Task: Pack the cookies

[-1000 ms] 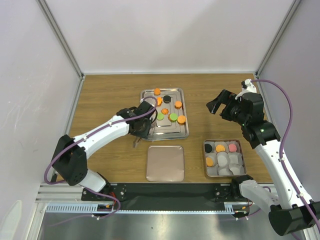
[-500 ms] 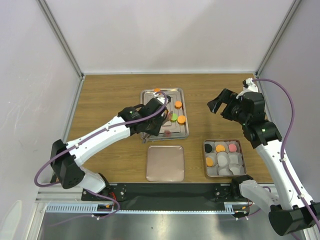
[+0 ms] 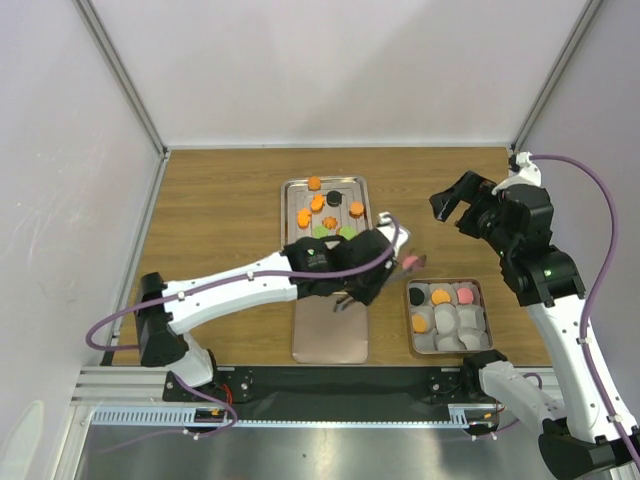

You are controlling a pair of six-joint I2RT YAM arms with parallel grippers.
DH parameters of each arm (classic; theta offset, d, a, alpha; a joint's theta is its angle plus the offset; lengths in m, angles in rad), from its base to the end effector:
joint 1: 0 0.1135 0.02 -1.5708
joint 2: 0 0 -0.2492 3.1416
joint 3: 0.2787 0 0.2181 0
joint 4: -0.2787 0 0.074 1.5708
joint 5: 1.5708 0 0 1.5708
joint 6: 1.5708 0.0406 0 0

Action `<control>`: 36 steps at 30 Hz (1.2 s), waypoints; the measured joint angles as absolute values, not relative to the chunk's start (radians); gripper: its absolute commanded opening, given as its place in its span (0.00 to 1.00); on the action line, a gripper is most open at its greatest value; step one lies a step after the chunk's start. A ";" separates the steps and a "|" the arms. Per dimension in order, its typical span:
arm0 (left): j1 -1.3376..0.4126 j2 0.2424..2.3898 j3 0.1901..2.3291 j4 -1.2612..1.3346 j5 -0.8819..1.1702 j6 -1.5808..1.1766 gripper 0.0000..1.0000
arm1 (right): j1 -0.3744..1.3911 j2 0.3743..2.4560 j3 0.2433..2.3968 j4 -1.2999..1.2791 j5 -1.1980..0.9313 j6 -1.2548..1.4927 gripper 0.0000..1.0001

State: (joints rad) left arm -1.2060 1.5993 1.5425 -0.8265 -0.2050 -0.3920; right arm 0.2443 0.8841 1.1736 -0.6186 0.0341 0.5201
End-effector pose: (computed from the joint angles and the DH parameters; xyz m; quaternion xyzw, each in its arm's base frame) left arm 0.1190 -0.2886 0.3227 0.3391 0.8737 -0.1731 0.3028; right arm 0.1500 0.0360 0.3866 0.1216 0.8042 0.2041 0.5448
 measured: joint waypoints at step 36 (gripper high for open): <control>-1.389 1.932 1.734 -0.780 -0.126 -0.373 0.42 | 0.245 0.881 1.189 -0.634 0.070 0.522 1.00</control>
